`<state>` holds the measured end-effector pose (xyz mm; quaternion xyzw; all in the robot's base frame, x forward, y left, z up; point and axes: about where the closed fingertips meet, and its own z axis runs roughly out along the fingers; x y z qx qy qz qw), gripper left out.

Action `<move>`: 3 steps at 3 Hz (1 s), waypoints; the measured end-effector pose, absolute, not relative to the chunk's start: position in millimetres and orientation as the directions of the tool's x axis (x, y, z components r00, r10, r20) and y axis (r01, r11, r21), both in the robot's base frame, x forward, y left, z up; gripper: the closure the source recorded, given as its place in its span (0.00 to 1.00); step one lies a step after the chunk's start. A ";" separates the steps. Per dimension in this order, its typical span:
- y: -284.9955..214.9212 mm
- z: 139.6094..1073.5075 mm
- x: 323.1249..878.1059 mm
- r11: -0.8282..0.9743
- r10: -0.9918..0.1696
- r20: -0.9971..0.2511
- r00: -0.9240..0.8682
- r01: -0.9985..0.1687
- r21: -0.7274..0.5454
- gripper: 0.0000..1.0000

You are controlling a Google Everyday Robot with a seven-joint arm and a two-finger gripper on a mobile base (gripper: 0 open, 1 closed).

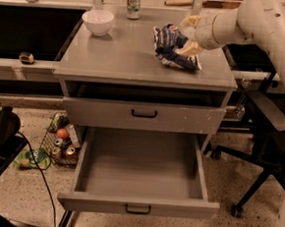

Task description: Pick blue chip bag from middle drawer and place on counter

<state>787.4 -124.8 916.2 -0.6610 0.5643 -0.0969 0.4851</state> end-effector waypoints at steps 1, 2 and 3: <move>-125.7 915.2 790.1 0.108 -0.841 -0.419 0.343 -0.652 -0.750 0.00; -127.8 916.8 790.4 0.112 -0.843 -0.417 0.339 -0.648 -0.754 0.00; -136.0 938.1 787.6 0.135 -0.845 -0.407 0.348 -0.597 -0.791 0.00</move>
Offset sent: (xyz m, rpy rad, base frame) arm 0.0023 -0.0137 0.0097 -0.0026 -0.0237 -0.0325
